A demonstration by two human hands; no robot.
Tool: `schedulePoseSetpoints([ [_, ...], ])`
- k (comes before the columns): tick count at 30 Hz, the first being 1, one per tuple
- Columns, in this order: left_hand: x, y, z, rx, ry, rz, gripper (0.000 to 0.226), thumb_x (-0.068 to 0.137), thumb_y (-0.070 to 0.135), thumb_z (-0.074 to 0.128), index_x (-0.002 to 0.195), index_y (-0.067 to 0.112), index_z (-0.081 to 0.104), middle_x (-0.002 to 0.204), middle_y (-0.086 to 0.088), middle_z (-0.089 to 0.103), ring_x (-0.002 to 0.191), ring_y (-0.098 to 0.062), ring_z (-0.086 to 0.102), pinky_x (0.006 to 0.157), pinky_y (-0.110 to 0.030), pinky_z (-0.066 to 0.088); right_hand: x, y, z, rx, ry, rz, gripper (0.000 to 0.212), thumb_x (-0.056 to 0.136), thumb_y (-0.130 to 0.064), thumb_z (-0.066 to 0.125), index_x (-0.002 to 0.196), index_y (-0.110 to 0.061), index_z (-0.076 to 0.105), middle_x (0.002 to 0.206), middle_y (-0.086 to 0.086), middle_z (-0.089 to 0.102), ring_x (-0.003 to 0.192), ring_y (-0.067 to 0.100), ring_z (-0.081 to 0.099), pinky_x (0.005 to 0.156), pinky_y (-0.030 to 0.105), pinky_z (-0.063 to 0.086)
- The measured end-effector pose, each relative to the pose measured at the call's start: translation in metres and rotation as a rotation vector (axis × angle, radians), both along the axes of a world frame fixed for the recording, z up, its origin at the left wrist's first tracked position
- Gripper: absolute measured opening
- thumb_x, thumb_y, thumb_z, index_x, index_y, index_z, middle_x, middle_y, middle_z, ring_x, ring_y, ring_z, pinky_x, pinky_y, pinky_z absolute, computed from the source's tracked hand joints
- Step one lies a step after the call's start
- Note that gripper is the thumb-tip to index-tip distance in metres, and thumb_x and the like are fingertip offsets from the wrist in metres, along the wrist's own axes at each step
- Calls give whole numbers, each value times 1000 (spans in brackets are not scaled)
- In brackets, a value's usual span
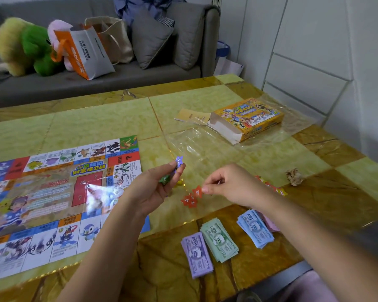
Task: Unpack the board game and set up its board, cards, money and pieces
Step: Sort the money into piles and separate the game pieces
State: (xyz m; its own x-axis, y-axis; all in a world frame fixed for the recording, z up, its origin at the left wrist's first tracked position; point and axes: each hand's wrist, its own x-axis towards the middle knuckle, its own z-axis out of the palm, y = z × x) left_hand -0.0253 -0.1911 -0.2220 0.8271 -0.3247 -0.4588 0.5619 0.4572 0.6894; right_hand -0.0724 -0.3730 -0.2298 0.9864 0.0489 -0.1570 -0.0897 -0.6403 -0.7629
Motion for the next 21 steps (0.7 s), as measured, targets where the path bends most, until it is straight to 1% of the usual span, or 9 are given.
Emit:
schedulePoseSetpoints([
  [2,1,0,-2,26,-18,-23,10,90,0,55,85,-6,61,71,-11,71,59,-8,68,52,-14,54,-1,8,-3,-60,16,50,7,83,-32,71,84,-26,75,79,-15,67,77,-1,61,68,16,43],
  [5,2,0,-4,52,-34,-53,11,90,-1,54,85,-6,63,70,-10,70,57,-8,67,51,-13,54,-2,16,-8,-116,-63,51,6,81,-33,74,79,-28,75,64,-19,60,61,-8,54,55,10,36],
  [7,0,0,-4,63,-35,-92,12,90,-1,54,87,-7,63,70,-10,70,56,-7,66,51,-14,54,-2,18,-11,-121,-110,35,5,78,-30,76,77,-26,75,60,-17,58,56,-11,51,53,9,37],
  [9,-3,-2,-4,79,-34,-134,12,90,-1,54,87,-8,63,70,-11,70,53,-7,65,51,-13,54,-2,17,-12,-99,-125,25,6,77,-29,77,77,-25,73,63,-13,61,54,-10,52,52,9,37],
  [12,-4,-4,-5,110,-55,-172,13,90,-1,54,85,-7,64,68,-10,69,51,-6,63,50,-13,53,-2,14,-7,34,-145,-42,8,86,-25,68,81,-20,70,62,-6,63,43,-1,51,46,10,38],
  [15,-5,-5,-7,185,-138,-231,12,89,2,57,86,-5,66,63,-8,66,52,-6,61,52,-13,53,-1,10,1,320,-166,-150,20,95,-21,56,87,-8,67,62,-2,62,45,12,55,44,20,44],
  [17,-7,-7,-8,239,-189,-256,10,87,3,59,84,-3,67,62,-7,66,52,-8,61,53,-13,53,-1,8,5,473,-138,-183,23,91,-24,62,86,-2,67,67,7,63,48,18,59,45,25,47],
  [19,-10,-9,-10,278,-234,-268,9,85,4,61,85,-2,68,62,-8,66,53,-9,61,54,-14,53,0,7,7,474,-108,-176,23,81,-25,73,80,-3,67,65,8,65,50,19,61,47,25,49],
  [21,-12,-12,-11,282,-259,-275,10,85,4,61,87,-2,69,65,-9,67,55,-10,62,54,-15,53,1,6,8,422,-89,-166,21,75,-23,79,76,-5,68,58,3,65,50,16,62,48,23,50],
])
